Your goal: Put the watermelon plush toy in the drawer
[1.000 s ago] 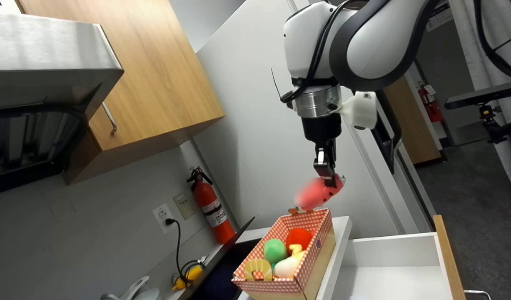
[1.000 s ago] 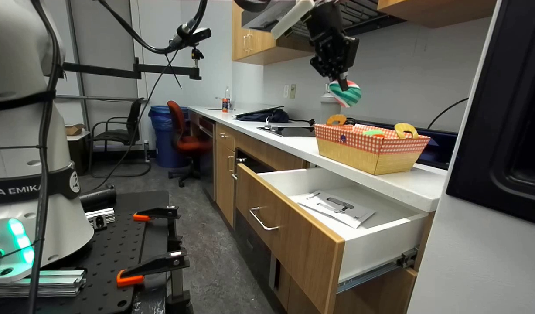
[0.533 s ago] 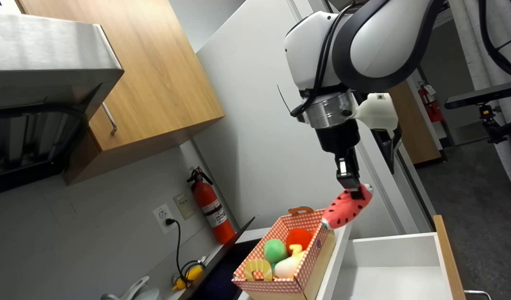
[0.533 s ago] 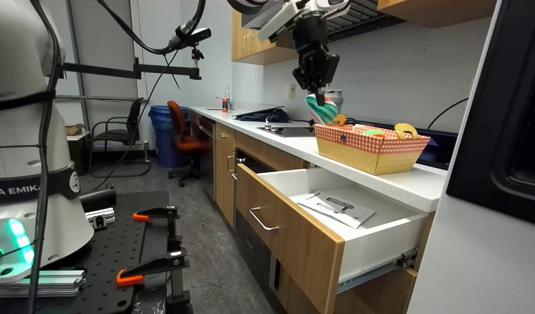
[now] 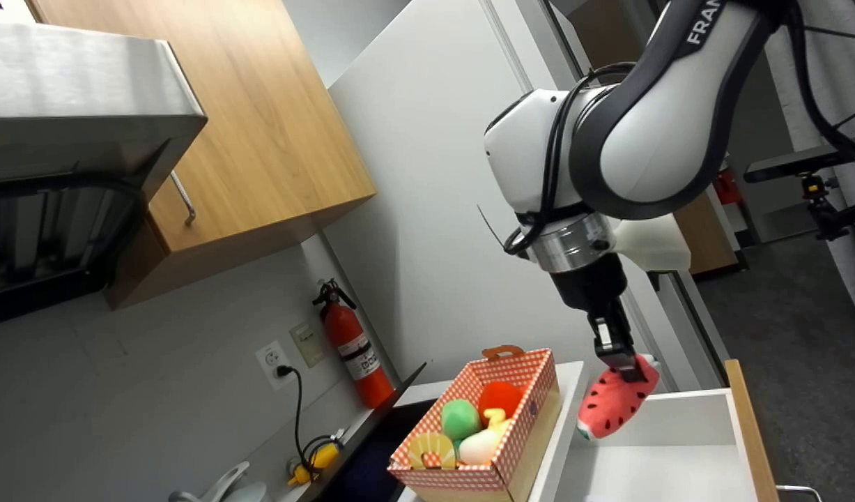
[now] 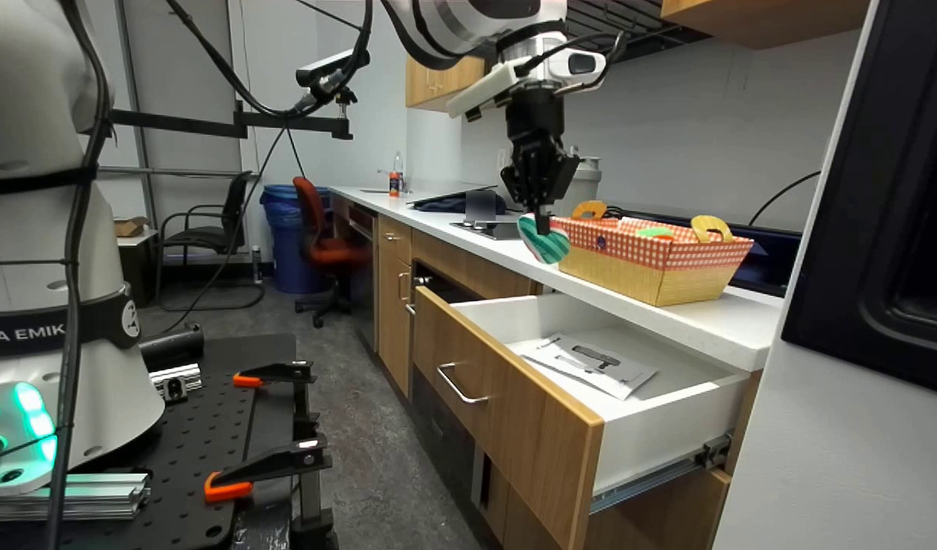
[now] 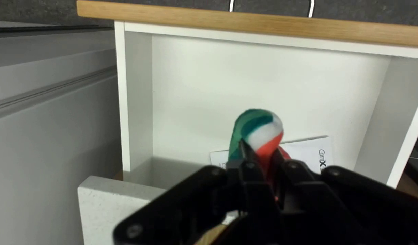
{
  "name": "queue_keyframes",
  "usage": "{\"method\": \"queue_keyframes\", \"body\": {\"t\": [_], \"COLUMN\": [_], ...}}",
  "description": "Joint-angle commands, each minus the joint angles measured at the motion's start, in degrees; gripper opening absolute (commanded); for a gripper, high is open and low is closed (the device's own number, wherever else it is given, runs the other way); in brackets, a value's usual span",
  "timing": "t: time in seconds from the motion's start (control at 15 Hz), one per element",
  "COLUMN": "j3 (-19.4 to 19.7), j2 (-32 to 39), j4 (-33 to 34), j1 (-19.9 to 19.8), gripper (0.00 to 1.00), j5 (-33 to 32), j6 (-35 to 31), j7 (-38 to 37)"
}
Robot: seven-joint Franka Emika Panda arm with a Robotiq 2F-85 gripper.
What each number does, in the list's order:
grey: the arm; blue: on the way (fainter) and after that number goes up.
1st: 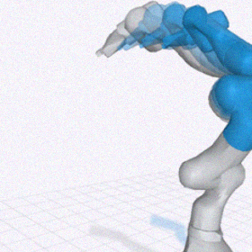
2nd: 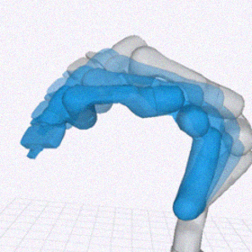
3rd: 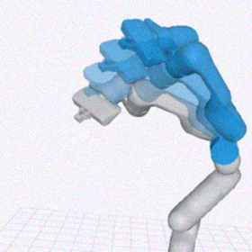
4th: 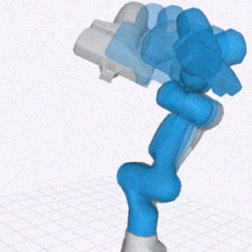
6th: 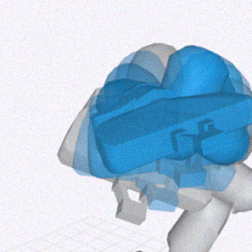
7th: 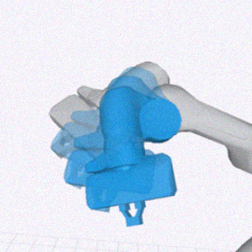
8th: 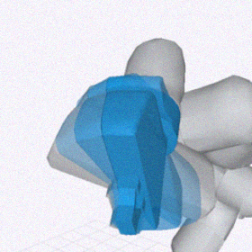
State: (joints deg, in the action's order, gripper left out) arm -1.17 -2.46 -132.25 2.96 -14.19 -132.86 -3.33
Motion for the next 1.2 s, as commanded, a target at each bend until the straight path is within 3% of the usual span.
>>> {"method": "queue_keyframes", "body": {"t": [0.0, 0.53, 0.6, 0.67, 0.73, 0.87, 1.13], "j3": [-0.33, -0.2, -0.19, -0.18, -0.18, -0.17, -0.18], "j2": [1.94, 5.69, 5.92, 6.13, 6.29, 6.39, 6.34], "j4": [-0.25, -0.1, -0.07, -0.04, 0.1, 0.18, 0.3], "j1": [-0.5, -0.2, -0.16, -0.13, -0.11, -0.08, -0.03], "gripper": [0.03, 0.03, 0.24, 0.06, 0.39, 0.46, 0.77], "j5": [-0.08, -0.5, -0.59, -0.68, -0.57, -0.62, -0.92], "j6": [-1.78, -2.37, -2.37, -2.38, -2.12, -2.02, -2.07], "j7": [-0.17, -1.0, -1.03, -1.08, -1.05, -0.75, -0.65]}}
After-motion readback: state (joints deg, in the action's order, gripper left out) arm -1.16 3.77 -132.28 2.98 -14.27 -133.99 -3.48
